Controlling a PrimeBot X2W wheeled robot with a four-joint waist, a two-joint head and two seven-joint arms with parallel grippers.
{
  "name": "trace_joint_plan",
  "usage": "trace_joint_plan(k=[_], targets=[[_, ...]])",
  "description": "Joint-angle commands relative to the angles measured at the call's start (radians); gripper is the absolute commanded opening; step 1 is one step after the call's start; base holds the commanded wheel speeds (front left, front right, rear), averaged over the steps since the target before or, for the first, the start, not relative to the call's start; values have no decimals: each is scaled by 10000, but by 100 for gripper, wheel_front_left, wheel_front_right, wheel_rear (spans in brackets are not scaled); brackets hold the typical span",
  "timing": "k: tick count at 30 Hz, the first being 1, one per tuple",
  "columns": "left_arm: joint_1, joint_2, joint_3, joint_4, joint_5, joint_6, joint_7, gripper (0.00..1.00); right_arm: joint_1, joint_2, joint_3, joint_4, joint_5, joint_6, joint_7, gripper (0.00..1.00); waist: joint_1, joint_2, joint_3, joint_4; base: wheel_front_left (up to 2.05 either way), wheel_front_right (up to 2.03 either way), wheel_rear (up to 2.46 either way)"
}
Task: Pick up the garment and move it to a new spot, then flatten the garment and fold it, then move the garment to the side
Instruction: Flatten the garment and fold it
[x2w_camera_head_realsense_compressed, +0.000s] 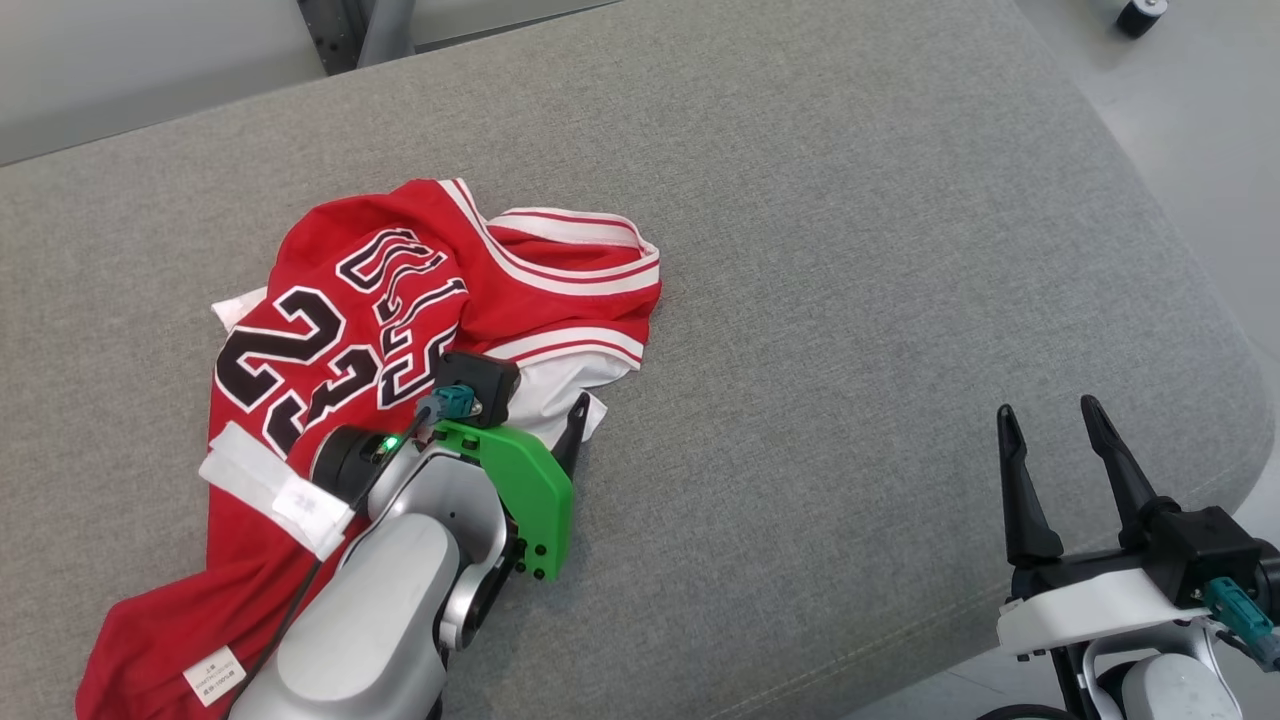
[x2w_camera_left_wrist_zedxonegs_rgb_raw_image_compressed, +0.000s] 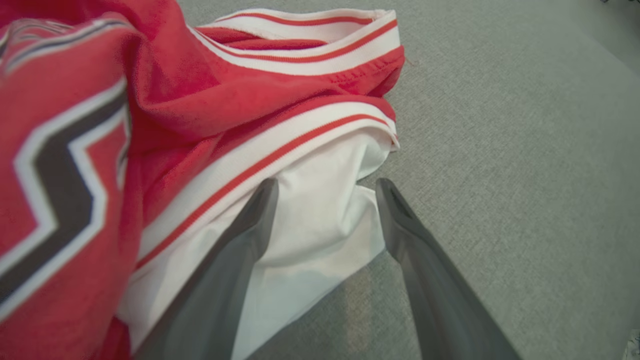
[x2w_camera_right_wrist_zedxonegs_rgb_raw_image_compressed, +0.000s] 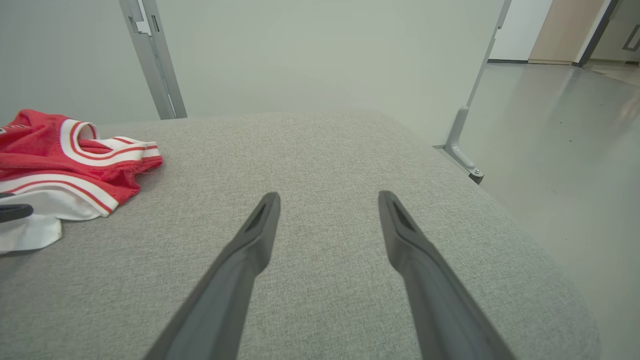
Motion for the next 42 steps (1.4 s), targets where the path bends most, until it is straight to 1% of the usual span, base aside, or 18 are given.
trace_joint_plan(k=[1,2,3,5,6,7,9,13,19,26,28,30,31,32,34,39,40,42], targets=[[-128,93,-47,63,176,27,33,100,13,-16,-5,15,57,-14,-29,100,0,0,-8,20,0,0,0],[-156,118,-93,120,177,16,79,91,10,-16,-9,10,66,-14,-29,100,0,0,-10,37,0,0,0],[-201,157,-152,183,238,3,117,78,11,-16,0,22,68,-14,-29,100,0,0,-7,52,0,0,0],[-279,195,-247,302,297,-37,196,40,-23,-17,20,32,74,-14,-29,100,0,0,16,74,0,0,0],[-295,199,-277,383,300,-67,214,18,-51,-17,24,31,84,-14,-29,100,0,0,26,80,0,0,0],[-355,222,-323,474,375,-91,197,0,-75,-17,31,33,97,-14,-29,100,0,0,35,80,0,0,0],[-432,190,-390,588,269,-269,276,0,-128,-17,64,39,124,-14,-29,100,0,0,51,61,0,0,0],[-498,-121,-197,328,-304,-636,402,0,-114,-17,24,45,157,-14,-29,100,0,0,45,12,0,0,0],[-208,-651,88,-844,-1728,-1222,1177,0,47,-17,-1,120,207,-14,-29,100,0,0,-18,-50,0,0,0],[182,-1093,64,-2260,-3272,-1376,2233,0,-36,-19,34,152,297,-14,-29,100,0,0,0,-203,0,0,0],[253,-1193,-90,-2594,-3690,-1297,2639,0,-67,-16,-7,170,302,-14,-29,100,0,0,77,-247,0,0,0],[277,-1233,-206,-2551,-3517,-1174,2493,1,-103,-16,-17,185,309,-14,-29,100,0,0,147,-264,0,0,0],[319,-1268,-201,-2454,-3479,-1133,2279,38,-123,-16,-1,193,326,-14,-29,100,0,0,188,-275,0,0,0],[301,-1279,-255,-2310,-3275,-1121,2024,100,-150,-16,34,204,349,-14,-29,100,0,0,230,-298,0,0,0],[237,-1321,-449,-2068,-3001,-1292,1546,100,-197,-16,112,230,386,-14,-29,100,0,0,298,-350,0,0,0],[352,-1393,-761,-1903,-3379,-1714,527,100,-159,-17,90,264,457,-14,-29,100,0,0,366,-331,0,0,0],[352,-1393,-761,-1903,-3379,-1714,527,100,-159,-17,90,264,457,-14,-29,100,0,0,366,-331,0,0,0],[352,-1396,-689,-1994,-3742,-1807,37,100,-140,-16,69,266,456,-14,-29,100,0,0,378,-299,0,0,0]])
